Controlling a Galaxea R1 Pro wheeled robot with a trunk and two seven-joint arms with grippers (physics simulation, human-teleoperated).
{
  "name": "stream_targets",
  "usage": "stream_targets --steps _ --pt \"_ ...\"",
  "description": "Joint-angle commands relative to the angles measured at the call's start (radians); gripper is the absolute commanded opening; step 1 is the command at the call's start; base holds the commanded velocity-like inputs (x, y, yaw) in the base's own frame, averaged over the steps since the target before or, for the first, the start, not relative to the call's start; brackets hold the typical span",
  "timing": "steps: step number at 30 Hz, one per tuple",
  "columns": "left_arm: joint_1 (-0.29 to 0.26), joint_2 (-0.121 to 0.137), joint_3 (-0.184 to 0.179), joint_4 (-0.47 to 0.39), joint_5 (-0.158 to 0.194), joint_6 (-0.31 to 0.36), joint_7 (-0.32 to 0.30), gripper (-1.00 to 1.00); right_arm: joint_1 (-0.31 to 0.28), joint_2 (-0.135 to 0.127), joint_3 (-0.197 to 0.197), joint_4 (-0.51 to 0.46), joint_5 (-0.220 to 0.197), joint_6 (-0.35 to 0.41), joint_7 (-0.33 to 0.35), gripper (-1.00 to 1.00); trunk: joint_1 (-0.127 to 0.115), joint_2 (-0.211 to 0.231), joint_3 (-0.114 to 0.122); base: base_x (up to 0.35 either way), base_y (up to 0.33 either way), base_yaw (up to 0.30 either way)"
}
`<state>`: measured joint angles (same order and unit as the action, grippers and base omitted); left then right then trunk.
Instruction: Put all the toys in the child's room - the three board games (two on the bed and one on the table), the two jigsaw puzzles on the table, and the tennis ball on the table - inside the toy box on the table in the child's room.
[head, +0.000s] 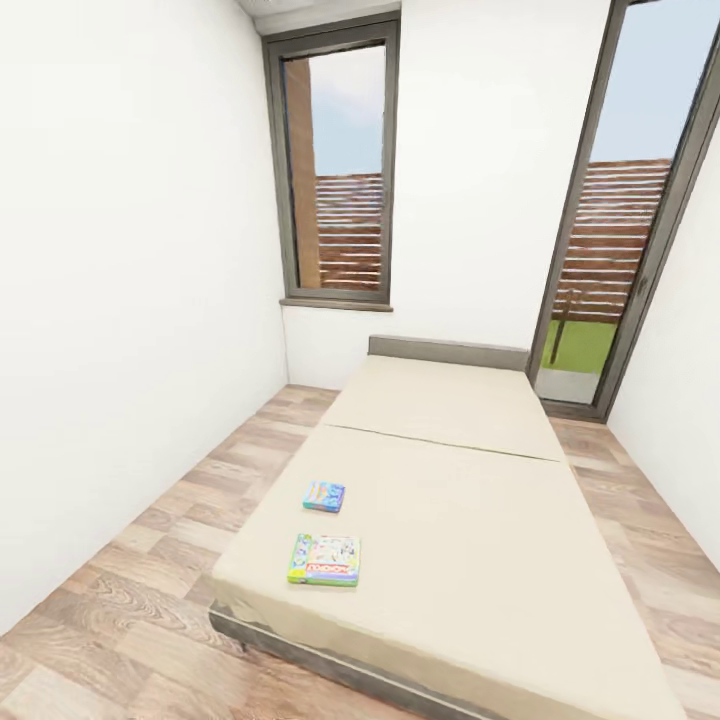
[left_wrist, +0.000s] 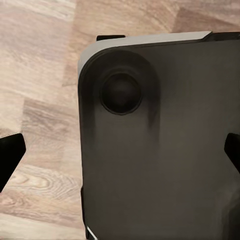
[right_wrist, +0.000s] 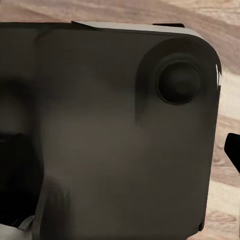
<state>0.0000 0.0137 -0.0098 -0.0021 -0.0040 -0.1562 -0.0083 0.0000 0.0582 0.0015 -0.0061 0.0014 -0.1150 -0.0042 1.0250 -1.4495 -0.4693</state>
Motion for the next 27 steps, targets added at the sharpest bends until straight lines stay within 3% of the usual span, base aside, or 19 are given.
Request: stream_targets --steps 1,17,27 --pt "0.000 0.000 -0.001 0.000 0.000 -0.003 -0.001 1.00 0.000 0.000 0.000 0.000 0.000 -0.003 0.000 1.00 0.000 0.000 -0.001 0.002 0.061 0.267" --pt "0.000 0.002 -0.001 0.000 -0.001 -0.005 -0.001 1.00 0.000 0.000 0.000 0.000 0.000 -0.002 0.000 1.00 0.000 0.000 -0.001 0.150 0.119 0.277" --pt "0.000 0.001 -0.001 0.000 -0.001 -0.011 -0.001 1.00 0.000 0.000 -0.001 0.000 0.000 -0.002 0.000 1.00 0.000 0.000 -0.005 0.038 0.029 0.279"
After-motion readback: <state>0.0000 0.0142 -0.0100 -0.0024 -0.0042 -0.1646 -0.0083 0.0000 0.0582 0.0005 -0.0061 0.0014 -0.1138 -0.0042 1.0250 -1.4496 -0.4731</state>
